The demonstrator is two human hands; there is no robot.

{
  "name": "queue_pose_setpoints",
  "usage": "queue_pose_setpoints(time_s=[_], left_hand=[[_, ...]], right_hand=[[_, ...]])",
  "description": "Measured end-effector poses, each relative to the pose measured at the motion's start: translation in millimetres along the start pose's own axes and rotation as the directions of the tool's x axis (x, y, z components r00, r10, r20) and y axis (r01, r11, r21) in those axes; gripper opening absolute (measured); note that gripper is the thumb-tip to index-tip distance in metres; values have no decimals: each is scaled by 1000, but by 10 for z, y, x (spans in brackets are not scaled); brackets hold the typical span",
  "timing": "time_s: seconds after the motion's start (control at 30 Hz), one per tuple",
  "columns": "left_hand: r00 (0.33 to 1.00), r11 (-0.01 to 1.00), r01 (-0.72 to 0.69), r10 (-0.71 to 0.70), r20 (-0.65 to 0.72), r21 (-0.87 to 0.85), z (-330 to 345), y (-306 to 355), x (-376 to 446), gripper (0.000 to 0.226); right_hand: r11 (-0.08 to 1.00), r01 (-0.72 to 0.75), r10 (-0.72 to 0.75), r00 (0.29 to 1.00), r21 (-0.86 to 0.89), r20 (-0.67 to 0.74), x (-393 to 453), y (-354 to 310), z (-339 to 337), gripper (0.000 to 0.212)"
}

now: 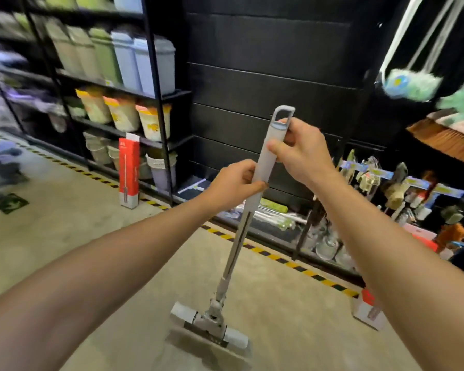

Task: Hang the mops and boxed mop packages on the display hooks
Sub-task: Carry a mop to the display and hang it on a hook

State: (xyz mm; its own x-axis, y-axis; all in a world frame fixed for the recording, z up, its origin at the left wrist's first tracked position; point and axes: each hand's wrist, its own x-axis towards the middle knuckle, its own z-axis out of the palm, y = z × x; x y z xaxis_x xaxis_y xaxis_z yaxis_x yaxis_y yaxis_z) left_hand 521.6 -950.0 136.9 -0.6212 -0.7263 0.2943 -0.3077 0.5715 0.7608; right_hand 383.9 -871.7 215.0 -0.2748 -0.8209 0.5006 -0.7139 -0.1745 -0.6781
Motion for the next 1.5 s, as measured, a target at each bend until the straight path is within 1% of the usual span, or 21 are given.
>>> queue_pose_setpoints(time_s=[0.1, 0.2, 0.27, 0.37, 0.5, 0.57, 0.63, 0.7, 0.8, 0.87, 0.97, 1.07, 1.17, 1.3, 1.4, 1.5], left_hand=[[999, 1000, 3, -3, -45, -6, -258, -151, 473, 39], [1000, 1000, 12, -12, -8, 1, -431, -327, 968, 31], [1000, 1000, 12, -12, 22, 23, -504, -420, 1289, 34], [1000, 1000, -13, 13, 20, 25, -533, -518, 1778, 36], [998, 998, -61, 61, -21, -8, -510, -588, 2467, 24], [996, 996, -83, 82, -17, -16, -496, -636, 2839, 18], [994, 993, -107, 107, -8, -42, -486, -699, 3235, 14], [993, 989, -118, 119, 6, -86, -474, -783, 3640, 15], [990, 978, -130, 137, 35, -164, -495, -861, 4263, 16], [986, 965, -136, 154, 62, -226, -526, -868, 4670, 16], [974, 942, -150, 192, 116, -301, -576, -837, 5225, 16], [961, 934, -181, 234, 146, -309, -616, -762, 5733, 16], [951, 918, -193, 263, 166, -348, -641, -669, 6176, 15], [941, 904, -245, 308, 137, -349, -678, -557, 6681, 14], [932, 898, -310, 352, 88, -312, -731, -458, 7050, 14], [926, 889, -338, 373, 59, -309, -810, -355, 7424, 16]], right_hand=[[999, 39, -39, 999, 12, -16, 629, 45, 96, 24], [998, 59, -59, 998, 20, -39, 1252, 110, 144, 26], [996, 81, -79, 995, 30, -56, 1650, 124, 155, 25], [994, 96, -90, 991, 54, -103, 2221, 140, 143, 27], [993, 100, -88, 982, 62, -167, 2896, 306, 130, 30], [993, 99, -82, 975, 71, -205, 3187, 468, 158, 32], [994, 76, -58, 974, 74, -221, 3465, 667, 205, 34], [999, 22, -15, 983, 34, -184, 3719, 903, 285, 36], [998, -46, 40, 990, -37, -137, 4089, 1239, 408, 35], [996, -69, 59, 984, -56, -166, 4355, 1411, 449, 30], [995, -81, 61, 957, -59, -284, 4781, 1571, 433, 21], [995, -74, 43, 929, -69, -369, 5196, 1667, 346, 27], [990, -71, 12, 909, -124, -418, 5569, 1748, 202, 28], [991, -35, -28, 895, -133, -445, 6022, 1844, 26, 27], [989, 0, -69, 886, -149, -458, 6392, 1922, -89, 22], [985, 39, -116, 873, -169, -475, 6784, 1976, -215, 14]])
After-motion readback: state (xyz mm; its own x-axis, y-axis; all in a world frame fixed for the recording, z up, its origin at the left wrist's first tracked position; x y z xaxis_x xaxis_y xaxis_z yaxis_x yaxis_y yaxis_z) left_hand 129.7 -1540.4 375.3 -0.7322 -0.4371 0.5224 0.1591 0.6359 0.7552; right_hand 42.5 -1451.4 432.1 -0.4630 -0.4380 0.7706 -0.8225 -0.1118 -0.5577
